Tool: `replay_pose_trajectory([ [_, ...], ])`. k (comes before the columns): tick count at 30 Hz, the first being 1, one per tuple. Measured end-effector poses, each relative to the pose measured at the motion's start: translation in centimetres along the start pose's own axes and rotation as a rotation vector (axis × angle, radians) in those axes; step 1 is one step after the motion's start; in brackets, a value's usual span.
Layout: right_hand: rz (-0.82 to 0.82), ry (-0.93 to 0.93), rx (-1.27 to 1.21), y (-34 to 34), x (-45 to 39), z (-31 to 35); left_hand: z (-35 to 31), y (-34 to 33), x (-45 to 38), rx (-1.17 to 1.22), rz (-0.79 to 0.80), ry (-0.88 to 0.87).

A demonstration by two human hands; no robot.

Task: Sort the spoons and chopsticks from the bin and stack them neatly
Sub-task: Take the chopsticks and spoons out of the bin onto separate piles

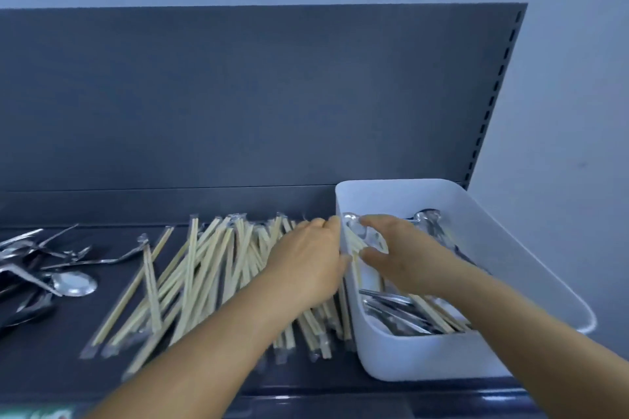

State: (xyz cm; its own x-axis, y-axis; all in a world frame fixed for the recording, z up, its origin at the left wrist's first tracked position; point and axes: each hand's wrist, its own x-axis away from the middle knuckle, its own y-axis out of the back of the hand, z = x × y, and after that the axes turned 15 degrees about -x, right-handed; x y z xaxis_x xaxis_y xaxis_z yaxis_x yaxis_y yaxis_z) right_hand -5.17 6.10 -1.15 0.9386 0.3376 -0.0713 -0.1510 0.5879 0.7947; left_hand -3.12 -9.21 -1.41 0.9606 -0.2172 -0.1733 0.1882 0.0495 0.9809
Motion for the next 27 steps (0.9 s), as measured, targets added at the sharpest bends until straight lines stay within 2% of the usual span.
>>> replay_pose_trajectory([
  [5, 0.002, -0.024, -0.026, 2.5, 0.9, -4.1, -4.6, 0.2, -1.2, -0.006, -0.002, -0.016],
  [9, 0.046, -0.087, -0.042, 3.9, 1.2, -6.9, -6.9, -0.3, -2.3, -0.032, 0.110, -0.058],
  [14, 0.084, -0.179, -0.021, 5.0, 0.6, -9.0, -7.8, -1.6, -4.1, -0.115, 0.224, -0.091],
  [19, 0.158, -0.279, 0.066, 5.1, -0.2, -10.3, -8.1, -2.8, -5.2, -0.143, 0.259, -0.146],
  [24, 0.249, -0.354, 0.122, 4.7, -1.4, -11.2, -8.6, -4.4, -6.7, -0.076, 0.376, -0.185],
  [27, 0.254, -0.377, 0.134, 4.4, -2.4, -11.5, -8.7, -4.7, -7.8, 0.012, 0.383, -0.203],
])
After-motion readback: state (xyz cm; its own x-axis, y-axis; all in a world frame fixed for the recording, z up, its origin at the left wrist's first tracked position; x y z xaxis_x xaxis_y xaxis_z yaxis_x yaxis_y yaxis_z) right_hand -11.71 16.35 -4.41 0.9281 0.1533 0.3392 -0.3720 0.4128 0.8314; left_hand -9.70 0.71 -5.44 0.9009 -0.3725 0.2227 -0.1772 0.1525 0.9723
